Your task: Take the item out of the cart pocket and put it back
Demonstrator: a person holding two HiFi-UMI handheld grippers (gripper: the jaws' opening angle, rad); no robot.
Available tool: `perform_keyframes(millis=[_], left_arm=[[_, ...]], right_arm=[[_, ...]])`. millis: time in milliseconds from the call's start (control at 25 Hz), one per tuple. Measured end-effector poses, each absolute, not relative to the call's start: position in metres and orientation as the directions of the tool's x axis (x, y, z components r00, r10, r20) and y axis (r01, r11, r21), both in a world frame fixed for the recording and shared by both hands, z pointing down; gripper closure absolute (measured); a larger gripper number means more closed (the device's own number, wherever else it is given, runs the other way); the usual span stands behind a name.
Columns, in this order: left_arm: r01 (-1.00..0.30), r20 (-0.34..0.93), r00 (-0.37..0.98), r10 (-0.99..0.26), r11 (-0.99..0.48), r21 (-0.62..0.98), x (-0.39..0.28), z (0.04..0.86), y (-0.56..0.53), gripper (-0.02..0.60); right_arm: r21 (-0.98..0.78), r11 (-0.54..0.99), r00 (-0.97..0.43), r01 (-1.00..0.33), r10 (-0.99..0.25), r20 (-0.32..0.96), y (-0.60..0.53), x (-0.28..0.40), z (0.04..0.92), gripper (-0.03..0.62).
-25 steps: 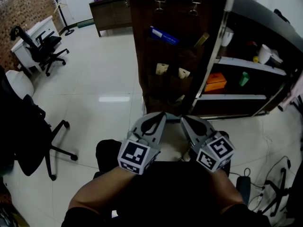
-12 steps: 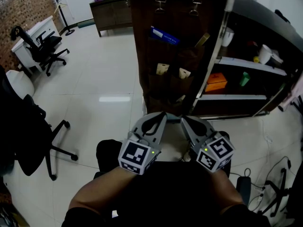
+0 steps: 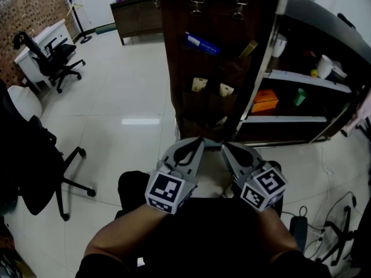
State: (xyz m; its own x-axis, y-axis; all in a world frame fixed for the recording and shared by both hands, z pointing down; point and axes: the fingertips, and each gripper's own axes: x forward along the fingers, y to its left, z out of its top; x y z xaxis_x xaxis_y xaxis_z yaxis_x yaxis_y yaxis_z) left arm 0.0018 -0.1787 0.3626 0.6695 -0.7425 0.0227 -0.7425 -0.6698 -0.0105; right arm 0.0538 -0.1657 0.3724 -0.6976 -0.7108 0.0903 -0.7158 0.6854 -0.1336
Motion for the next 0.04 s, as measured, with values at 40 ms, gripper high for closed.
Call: perform_keyframes(millis=[40], left_arm=[[-0.743,0.024,0.669,-0.742,-0.670,-0.007,0.0021,0.3624,-0.1785,0.581]], right_arm=[[-0.133,0.686,-0.698,-0.715,-0.711,0.089,-0.1657,0.0539,0.3720,0.589]])
